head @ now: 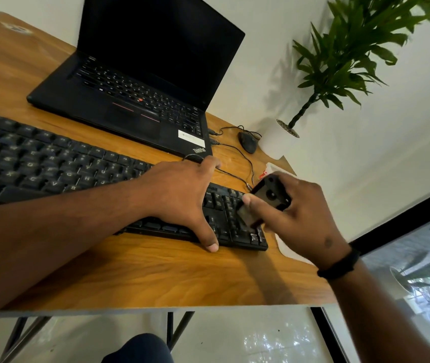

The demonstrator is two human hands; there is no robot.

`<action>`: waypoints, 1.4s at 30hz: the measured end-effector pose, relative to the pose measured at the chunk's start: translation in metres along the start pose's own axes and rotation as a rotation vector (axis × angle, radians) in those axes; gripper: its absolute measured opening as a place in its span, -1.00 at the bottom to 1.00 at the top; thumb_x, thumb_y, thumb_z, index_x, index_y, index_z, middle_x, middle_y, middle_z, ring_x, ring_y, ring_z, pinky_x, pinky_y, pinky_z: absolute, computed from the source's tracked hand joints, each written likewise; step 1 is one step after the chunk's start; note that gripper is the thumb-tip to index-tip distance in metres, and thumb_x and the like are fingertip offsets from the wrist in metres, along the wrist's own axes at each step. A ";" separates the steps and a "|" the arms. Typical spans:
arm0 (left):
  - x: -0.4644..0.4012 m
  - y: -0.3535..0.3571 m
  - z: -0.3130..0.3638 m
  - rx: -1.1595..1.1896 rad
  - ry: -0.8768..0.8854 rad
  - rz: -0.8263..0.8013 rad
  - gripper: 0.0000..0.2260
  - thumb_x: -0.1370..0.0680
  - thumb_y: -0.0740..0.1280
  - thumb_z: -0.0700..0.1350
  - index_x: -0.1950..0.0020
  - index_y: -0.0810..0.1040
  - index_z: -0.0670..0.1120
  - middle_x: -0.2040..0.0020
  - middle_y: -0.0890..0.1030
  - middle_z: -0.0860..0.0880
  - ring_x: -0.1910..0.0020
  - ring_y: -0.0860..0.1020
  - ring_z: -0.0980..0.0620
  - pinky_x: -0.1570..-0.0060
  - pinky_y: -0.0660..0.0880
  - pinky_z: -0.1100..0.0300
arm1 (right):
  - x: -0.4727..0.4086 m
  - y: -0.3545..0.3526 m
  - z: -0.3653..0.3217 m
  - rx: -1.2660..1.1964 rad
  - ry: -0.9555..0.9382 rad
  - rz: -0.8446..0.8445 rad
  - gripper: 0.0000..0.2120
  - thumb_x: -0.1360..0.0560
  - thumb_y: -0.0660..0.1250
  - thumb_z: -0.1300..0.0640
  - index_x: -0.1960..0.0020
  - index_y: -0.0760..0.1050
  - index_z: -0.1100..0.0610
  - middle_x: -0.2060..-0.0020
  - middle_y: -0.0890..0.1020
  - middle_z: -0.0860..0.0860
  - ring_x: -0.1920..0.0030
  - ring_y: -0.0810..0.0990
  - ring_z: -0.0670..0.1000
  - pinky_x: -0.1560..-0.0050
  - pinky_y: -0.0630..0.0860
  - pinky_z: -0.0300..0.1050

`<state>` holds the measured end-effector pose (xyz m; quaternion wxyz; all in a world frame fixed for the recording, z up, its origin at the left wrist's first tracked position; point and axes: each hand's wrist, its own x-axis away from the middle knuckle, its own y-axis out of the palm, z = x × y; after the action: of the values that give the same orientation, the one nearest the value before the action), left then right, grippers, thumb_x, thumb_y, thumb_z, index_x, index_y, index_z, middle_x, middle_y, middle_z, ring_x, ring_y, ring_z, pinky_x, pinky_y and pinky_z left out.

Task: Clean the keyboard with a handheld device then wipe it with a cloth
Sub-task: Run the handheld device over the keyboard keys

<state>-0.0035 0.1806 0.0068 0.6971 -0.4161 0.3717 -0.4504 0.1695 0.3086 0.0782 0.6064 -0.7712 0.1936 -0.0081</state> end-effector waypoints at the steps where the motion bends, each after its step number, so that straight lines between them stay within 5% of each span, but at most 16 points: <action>1: 0.000 0.000 0.000 0.005 -0.003 -0.003 0.35 -0.01 0.47 0.57 -0.58 -0.11 0.05 -0.28 0.57 0.04 -0.17 0.56 0.02 -0.07 0.59 -0.02 | 0.000 0.000 0.001 0.012 0.007 0.013 -0.70 -0.47 0.39 -0.15 0.02 0.55 0.08 0.25 0.63 -0.05 0.26 0.62 -0.02 0.32 0.61 0.04; 9: 0.001 0.000 0.001 0.003 -0.010 -0.004 0.35 -0.01 0.48 0.57 -0.58 -0.10 0.05 -0.29 0.56 0.05 -0.18 0.55 0.03 -0.08 0.58 -0.01 | -0.002 -0.002 0.014 -0.096 0.122 -0.114 -0.77 -0.47 0.45 -0.04 0.08 0.53 0.11 0.27 0.65 0.01 0.38 0.62 -0.10 0.45 0.48 -0.25; 18: 0.001 -0.002 0.002 0.004 -0.012 -0.013 0.35 -0.02 0.48 0.56 -0.58 -0.11 0.04 -0.27 0.57 0.05 -0.15 0.57 0.05 -0.07 0.59 0.00 | 0.005 -0.007 0.033 -0.208 0.189 0.028 -0.81 -0.48 0.45 0.01 0.04 0.56 0.12 0.25 0.69 0.07 0.32 0.67 0.08 0.30 0.64 0.11; 26: 0.002 -0.001 0.003 0.012 -0.014 -0.019 0.36 -0.02 0.48 0.57 -0.58 -0.12 0.06 -0.29 0.56 0.05 -0.17 0.57 0.03 -0.08 0.58 -0.01 | 0.013 -0.013 0.041 -0.337 0.260 -0.097 -0.79 -0.49 0.44 0.05 0.02 0.53 0.18 0.27 0.71 0.15 0.45 0.64 0.15 0.42 0.59 0.00; 30: 0.001 -0.002 0.002 0.006 -0.020 -0.026 0.36 -0.02 0.48 0.57 -0.59 -0.12 0.05 -0.32 0.54 0.05 -0.19 0.56 0.03 -0.09 0.58 0.00 | 0.017 -0.012 0.046 -0.290 0.256 0.023 -0.79 -0.46 0.46 0.02 0.03 0.54 0.14 0.26 0.70 0.13 0.40 0.67 0.11 0.38 0.63 0.08; 33: 0.001 -0.001 0.002 0.004 -0.014 -0.013 0.36 -0.01 0.47 0.58 -0.58 -0.11 0.06 -0.31 0.56 0.06 -0.20 0.56 0.02 -0.10 0.57 -0.02 | 0.021 -0.013 0.047 -0.466 0.271 -0.081 -0.76 -0.47 0.44 0.08 -0.01 0.53 0.22 0.26 0.70 0.16 0.48 0.61 0.15 0.51 0.55 -0.10; 36: 0.001 -0.001 0.003 0.004 -0.018 -0.019 0.36 -0.01 0.48 0.57 -0.58 -0.12 0.07 -0.31 0.55 0.07 -0.21 0.55 0.03 -0.11 0.57 -0.01 | 0.026 -0.003 0.046 -0.515 0.239 0.054 -0.75 -0.49 0.42 0.07 -0.04 0.52 0.22 0.24 0.70 0.15 0.46 0.62 0.07 0.53 0.50 -0.17; 42: 0.001 -0.002 0.003 0.009 -0.017 -0.009 0.33 -0.01 0.48 0.57 -0.56 -0.13 0.10 -0.27 0.59 0.07 -0.16 0.58 0.04 -0.07 0.58 0.01 | 0.027 0.020 0.043 -0.137 0.146 0.310 -0.77 -0.48 0.40 -0.15 0.09 0.49 0.00 0.27 0.63 -0.03 0.28 0.63 0.03 0.39 0.56 -0.15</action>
<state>-0.0012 0.1798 0.0092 0.7001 -0.4181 0.3619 -0.4517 0.1990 0.3366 0.0425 0.5306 -0.7690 0.3538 0.0427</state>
